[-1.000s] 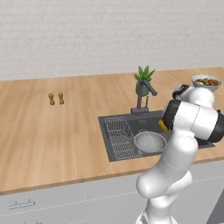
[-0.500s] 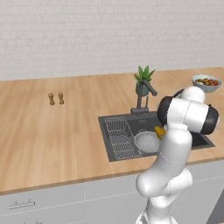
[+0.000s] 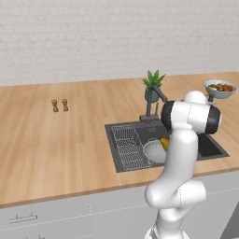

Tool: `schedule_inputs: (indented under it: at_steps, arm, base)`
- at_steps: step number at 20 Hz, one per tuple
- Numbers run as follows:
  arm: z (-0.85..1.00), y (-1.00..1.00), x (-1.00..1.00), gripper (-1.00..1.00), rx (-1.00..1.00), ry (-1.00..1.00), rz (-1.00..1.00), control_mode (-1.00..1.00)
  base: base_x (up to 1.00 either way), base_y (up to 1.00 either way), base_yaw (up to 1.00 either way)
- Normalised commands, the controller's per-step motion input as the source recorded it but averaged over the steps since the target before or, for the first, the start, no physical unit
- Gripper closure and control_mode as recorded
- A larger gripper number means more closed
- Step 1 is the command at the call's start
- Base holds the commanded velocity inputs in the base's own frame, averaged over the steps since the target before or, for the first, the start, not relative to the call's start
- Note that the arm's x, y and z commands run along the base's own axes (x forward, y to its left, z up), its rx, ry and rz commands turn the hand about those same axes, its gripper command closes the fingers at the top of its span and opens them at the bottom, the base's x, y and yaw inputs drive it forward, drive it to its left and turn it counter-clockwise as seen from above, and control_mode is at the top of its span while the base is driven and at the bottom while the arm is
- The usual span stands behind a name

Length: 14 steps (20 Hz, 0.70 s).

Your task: Put the colander in the sink, put the pear in the colander, and turn on the sink faucet and pour water over the colander.

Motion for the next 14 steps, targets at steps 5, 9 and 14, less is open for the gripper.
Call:
schedule_inputs:
  at_steps: [5, 9, 14]
  arm:
    - [-0.37, 0.02, 0.32, 1.0, 0.0, 0.0, 0.0, -1.0]
    - [-0.41, 0.0, 0.26, 1.0, 0.0, 0.0, 0.0, -1.0]
    - [-0.4, 0.0, 0.24, 1.0, 0.0, 0.0, 0.0, -1.0]
  base:
    - [0.0, 0.0, 0.0]
    - [0.0, 0.0, 0.0]
    - [0.0, 0.0, 0.0]
